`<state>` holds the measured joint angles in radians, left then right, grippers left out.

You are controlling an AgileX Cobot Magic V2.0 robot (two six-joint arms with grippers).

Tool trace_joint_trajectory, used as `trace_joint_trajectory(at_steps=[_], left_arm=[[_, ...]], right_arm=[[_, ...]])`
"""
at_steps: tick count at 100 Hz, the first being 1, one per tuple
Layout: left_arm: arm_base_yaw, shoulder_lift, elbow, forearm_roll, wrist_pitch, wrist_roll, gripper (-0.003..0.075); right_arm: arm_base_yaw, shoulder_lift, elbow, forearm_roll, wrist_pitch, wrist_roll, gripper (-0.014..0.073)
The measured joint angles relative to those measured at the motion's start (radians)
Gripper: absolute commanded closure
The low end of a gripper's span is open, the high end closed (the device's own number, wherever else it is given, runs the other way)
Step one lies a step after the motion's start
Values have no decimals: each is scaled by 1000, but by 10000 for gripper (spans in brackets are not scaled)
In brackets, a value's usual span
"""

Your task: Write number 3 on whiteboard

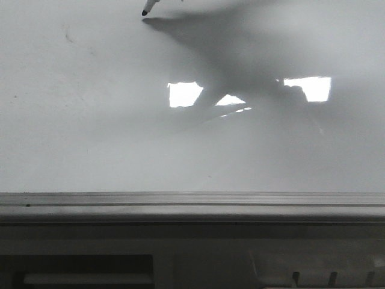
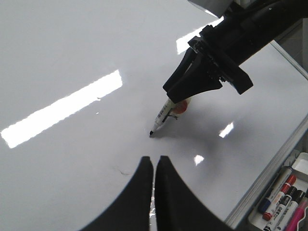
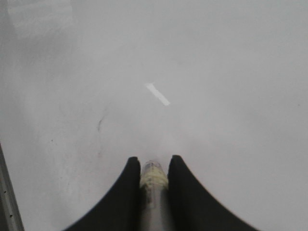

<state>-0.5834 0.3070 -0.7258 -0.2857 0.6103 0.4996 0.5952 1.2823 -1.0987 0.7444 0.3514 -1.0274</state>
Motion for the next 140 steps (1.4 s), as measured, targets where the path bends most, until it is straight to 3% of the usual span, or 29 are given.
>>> trace_joint_trajectory(at_steps=[18, 46, 89, 108, 140], left_arm=[[0, 0, 0, 0, -2, 0, 741], [0, 0, 0, 1, -2, 0, 741], [0, 0, 1, 1, -6, 0, 741], [0, 0, 1, 1, -6, -2, 741], [0, 0, 1, 1, -6, -2, 741]], right_arm=[[-73, -2, -1, 9, 36, 16, 654], [-222, -58, 12, 24, 208, 58, 634], [-87, -28, 118, 51, 128, 72, 634], [-101, -30, 119, 58, 133, 79, 634], [-218, -127, 174, 62, 173, 83, 634]])
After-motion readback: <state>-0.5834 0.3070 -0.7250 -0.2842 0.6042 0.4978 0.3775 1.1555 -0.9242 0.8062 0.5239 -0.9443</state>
